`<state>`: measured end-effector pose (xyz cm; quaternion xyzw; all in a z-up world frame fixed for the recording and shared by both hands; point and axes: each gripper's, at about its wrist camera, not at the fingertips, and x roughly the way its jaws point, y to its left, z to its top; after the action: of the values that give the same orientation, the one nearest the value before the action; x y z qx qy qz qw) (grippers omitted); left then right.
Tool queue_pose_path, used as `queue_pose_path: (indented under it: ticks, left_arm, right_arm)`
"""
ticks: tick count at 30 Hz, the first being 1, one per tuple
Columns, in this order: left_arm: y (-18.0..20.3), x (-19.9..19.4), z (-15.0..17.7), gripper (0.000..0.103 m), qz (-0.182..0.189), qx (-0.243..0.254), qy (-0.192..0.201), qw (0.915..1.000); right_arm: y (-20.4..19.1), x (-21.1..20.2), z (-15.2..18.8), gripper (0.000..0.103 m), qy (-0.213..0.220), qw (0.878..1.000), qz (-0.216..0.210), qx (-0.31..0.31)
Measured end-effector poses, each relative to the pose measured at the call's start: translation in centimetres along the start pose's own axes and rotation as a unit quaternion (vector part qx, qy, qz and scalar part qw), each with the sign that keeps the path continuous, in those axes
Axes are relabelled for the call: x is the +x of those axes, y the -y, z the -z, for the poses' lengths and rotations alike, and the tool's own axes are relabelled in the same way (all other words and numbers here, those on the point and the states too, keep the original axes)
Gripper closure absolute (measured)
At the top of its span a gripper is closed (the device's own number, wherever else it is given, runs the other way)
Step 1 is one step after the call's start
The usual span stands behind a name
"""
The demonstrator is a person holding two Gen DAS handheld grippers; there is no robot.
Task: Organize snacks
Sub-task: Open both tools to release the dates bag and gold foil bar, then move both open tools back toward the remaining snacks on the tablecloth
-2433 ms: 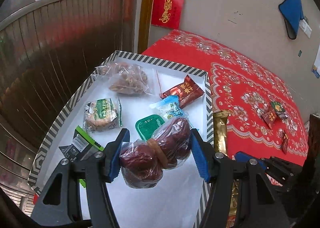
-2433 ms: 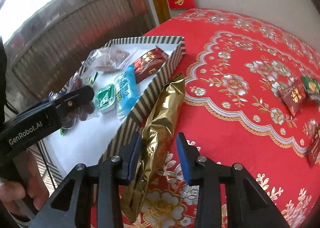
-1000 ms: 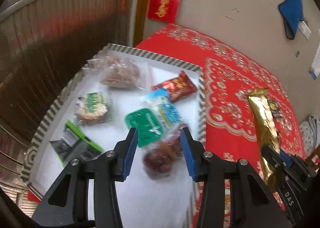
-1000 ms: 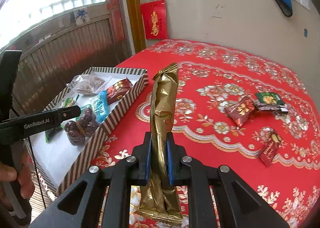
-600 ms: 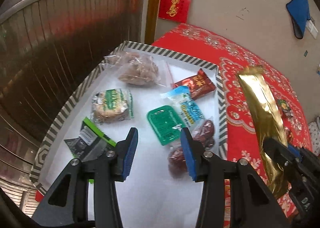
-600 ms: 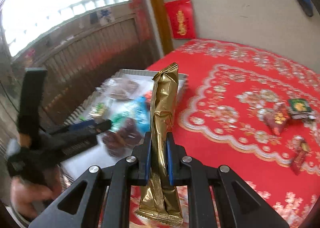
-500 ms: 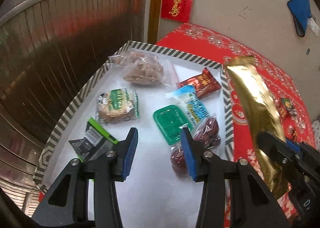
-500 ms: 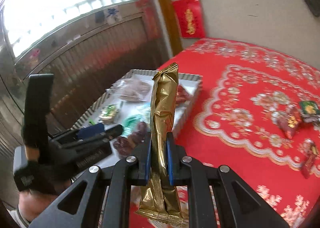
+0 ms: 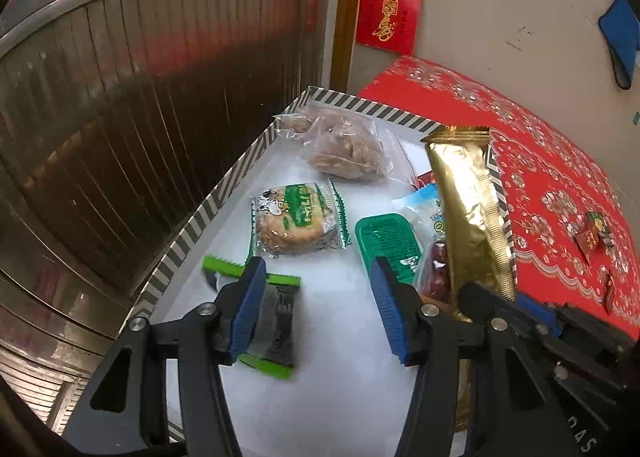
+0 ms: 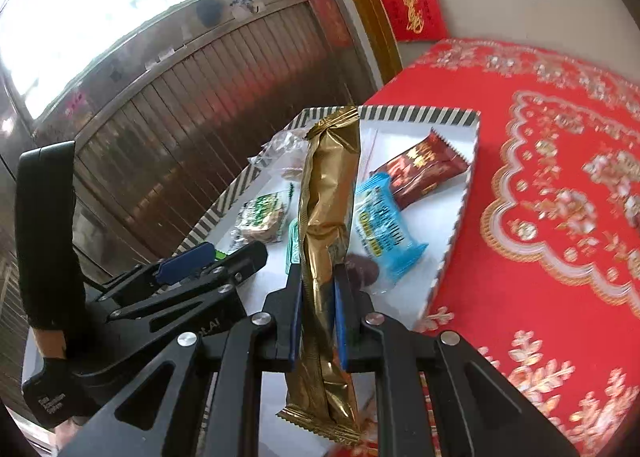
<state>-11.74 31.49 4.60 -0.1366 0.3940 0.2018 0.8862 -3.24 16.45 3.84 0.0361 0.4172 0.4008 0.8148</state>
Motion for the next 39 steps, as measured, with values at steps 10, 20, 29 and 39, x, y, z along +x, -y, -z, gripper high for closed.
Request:
queue_pose_path:
  ticks: [10,20,29,39]
  left_arm:
    - [0.2,0.0,0.1,0.046,-0.001,0.001,0.001,1.0]
    - [1.4,-1.0,-0.2,0.019,-0.007,0.003,0.021,0.9998]
    - [4.4,-2.5,-0.3,0.011,0.01,0.018,0.04,0.999]
    - [10.6,-3.2,0.5,0.009,0.058,0.058,0.033,0.9961]
  right_arm:
    - [1.3,-0.3,0.3,0.076,0.013,0.999,0.038,0.018]
    - [0.5,-3.4,0.4,0.048,0.057,0.995,0.074,-0.017]
    - [2.4,-6.6,0.7,0.029,0.087,0.985,0.148,-0.026]
    - [7.1,-10.9,1.7,0.025,0.102,0.975,0.195,0.012]
